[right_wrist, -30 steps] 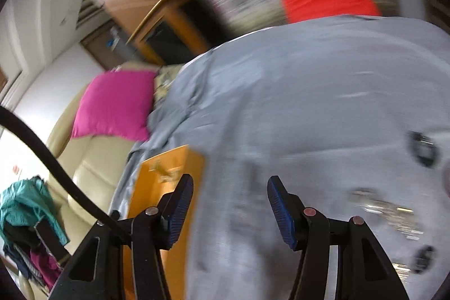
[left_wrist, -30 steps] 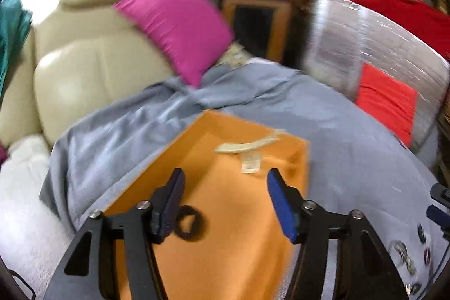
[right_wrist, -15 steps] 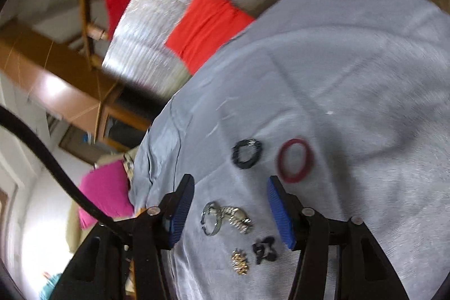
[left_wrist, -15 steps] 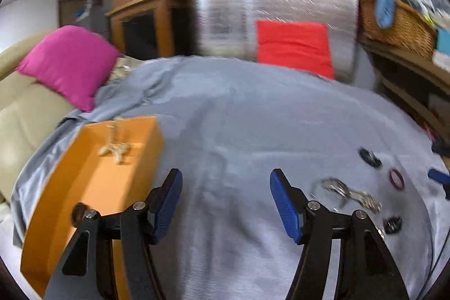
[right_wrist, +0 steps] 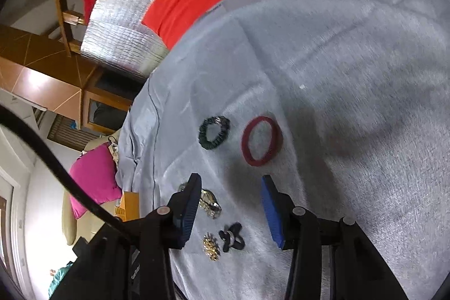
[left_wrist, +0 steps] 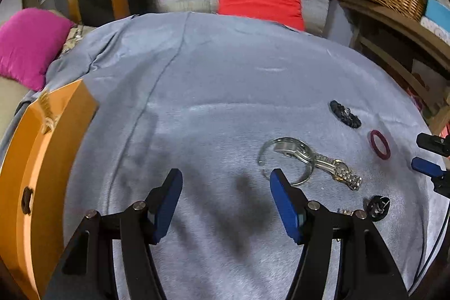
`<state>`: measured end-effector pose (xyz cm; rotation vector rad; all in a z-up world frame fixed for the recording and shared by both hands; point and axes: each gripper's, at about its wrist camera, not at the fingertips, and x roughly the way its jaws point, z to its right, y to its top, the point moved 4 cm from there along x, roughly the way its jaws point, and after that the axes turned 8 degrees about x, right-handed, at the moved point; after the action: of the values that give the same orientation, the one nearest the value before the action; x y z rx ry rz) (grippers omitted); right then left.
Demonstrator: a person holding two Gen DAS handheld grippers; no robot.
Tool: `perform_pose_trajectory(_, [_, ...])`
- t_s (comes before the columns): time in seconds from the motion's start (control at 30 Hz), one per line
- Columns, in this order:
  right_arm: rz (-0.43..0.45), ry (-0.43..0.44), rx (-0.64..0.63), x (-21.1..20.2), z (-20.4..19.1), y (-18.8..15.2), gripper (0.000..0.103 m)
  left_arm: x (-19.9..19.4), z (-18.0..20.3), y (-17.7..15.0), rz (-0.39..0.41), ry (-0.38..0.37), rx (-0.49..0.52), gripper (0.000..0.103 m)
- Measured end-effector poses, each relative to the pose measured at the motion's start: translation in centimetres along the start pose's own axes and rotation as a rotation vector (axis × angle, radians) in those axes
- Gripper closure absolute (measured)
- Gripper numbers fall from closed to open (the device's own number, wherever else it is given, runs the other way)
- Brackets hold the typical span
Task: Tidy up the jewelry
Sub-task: 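Move both open tools back over the remaining jewelry, then lower the left tool onto the gold pearl brooch and grasp it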
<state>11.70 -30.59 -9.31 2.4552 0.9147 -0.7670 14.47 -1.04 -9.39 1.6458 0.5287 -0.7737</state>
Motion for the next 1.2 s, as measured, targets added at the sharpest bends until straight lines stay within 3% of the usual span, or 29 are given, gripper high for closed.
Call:
perform_pose_trajectory(0.4, [-0.019,0.008,0.008,0.3,0.1,-0.3,0.056,1.9,4.8,0.0,-0.034,-0.102,0.125,0.038])
perform_pose_trajectory(0.57, [-0.035,0.015,0.019,0.3,0.2,-0.4,0.056,2.2,4.9,0.2,-0.043,-0.12,0.137,0.038])
perform_pose_trajectory(0.7, [-0.058,0.01,-0.045,0.6,-1.0,-1.3,0.056,1.8,4.4,0.3,-0.036,-0.128,0.132,0.038])
perform_pose_trajectory(0.97, [-0.074,-0.033,-0.066,1.8,-1.4,-1.9,0.056,-0.3,6.9,-0.6,-0.035,-0.302,0.185,0.037])
perform_pose_trajectory(1.07, [-0.02,-0.061,-0.039,1.2,-0.9,-1.1,0.056,-0.5,8.1,-1.1,-0.047,-0.33,0.237,0.037])
perform_pose_trajectory(1.2, [0.003,-0.031,0.04,0.2,0.5,0.2,0.056,-0.5,8.4,-1.1,-0.053,-0.345,0.249,0.037])
